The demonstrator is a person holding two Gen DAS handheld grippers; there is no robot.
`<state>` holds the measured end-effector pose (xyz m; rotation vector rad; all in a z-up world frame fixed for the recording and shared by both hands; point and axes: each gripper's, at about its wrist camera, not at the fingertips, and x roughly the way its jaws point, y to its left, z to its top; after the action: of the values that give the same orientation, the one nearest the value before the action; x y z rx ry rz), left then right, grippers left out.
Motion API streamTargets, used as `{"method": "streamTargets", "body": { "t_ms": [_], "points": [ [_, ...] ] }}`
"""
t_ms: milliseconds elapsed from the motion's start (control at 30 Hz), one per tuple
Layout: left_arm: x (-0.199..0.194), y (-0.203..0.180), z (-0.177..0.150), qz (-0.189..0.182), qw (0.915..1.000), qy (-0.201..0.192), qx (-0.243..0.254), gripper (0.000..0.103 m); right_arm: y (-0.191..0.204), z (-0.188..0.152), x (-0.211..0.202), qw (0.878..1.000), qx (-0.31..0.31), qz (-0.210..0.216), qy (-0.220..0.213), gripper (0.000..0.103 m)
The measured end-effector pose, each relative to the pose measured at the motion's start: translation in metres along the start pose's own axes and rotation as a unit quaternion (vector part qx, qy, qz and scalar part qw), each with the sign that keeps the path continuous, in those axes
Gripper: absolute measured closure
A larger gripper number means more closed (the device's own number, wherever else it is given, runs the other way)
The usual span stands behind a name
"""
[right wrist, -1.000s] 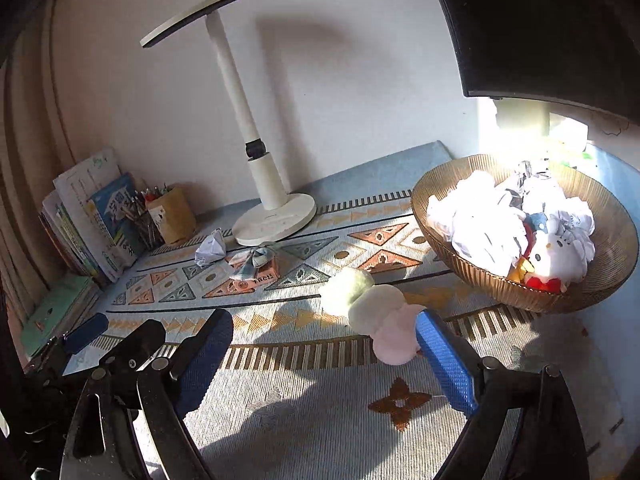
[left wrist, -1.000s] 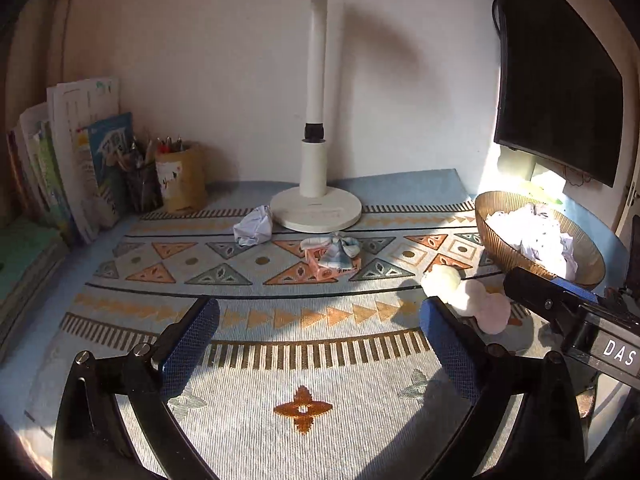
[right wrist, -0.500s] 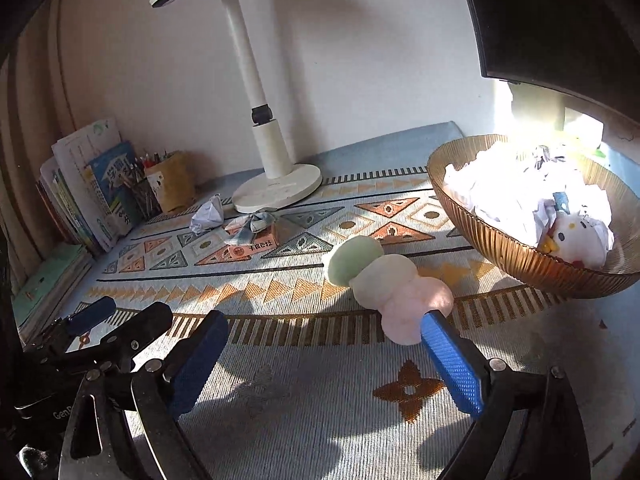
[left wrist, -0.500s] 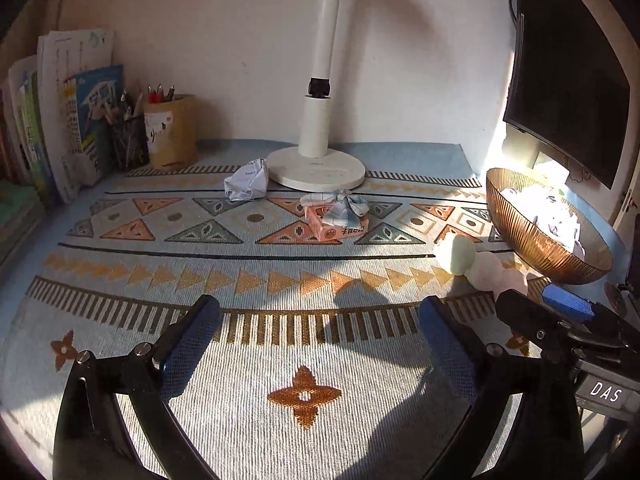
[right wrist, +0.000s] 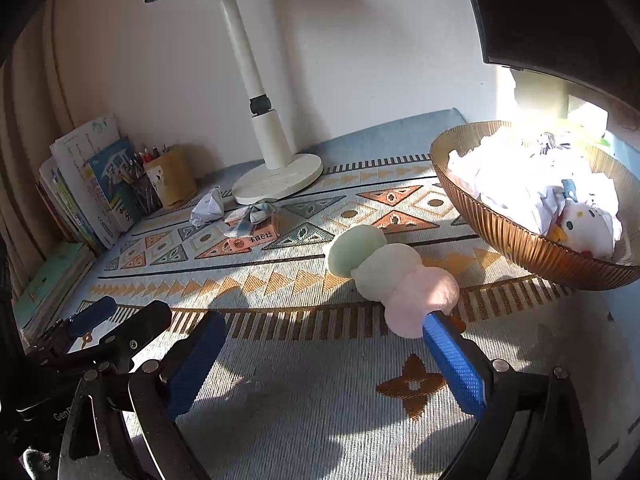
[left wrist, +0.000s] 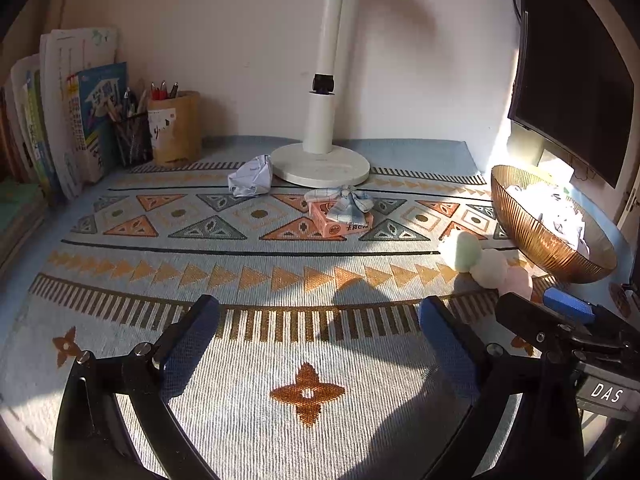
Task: Organize objects
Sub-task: 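Move both open grippers back toward the lamp base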
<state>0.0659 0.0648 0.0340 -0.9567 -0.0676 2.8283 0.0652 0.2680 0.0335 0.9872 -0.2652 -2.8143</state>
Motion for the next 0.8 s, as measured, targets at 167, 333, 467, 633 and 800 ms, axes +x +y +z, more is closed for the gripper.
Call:
{"method": "streamTargets", "body": {
  "t_ms": [167,333,467,633,800],
  "points": [
    [0.001,0.0,0.0,0.0,1.0,0.002,-0.001,0.003,0.0,0.0,0.001,1.0,0.0,-0.001,0.003,0.004],
    [0.0,-0.001,-0.001,0.002,1.0,0.002,-0.001,0.003,-0.001,0.0,0.001,1.0,0.0,-0.002,0.001,0.004],
    [-0.001,0.0,-0.001,0.005,1.0,0.0,-0.001,0.003,0.0,0.0,-0.001,1.0,-0.004,-0.004,-0.006,0.004],
    [-0.005,0.001,-0.001,0.005,0.9999,-0.008,-0.003,0.003,0.011,0.0,-0.009,0.999,-0.039,-0.009,-0.029,0.021],
    [-0.003,0.01,0.002,-0.009,0.9997,0.002,-0.022,0.004,0.019,0.01,0.005,0.999,-0.027,0.02,0.022,0.047]
  ]
}}
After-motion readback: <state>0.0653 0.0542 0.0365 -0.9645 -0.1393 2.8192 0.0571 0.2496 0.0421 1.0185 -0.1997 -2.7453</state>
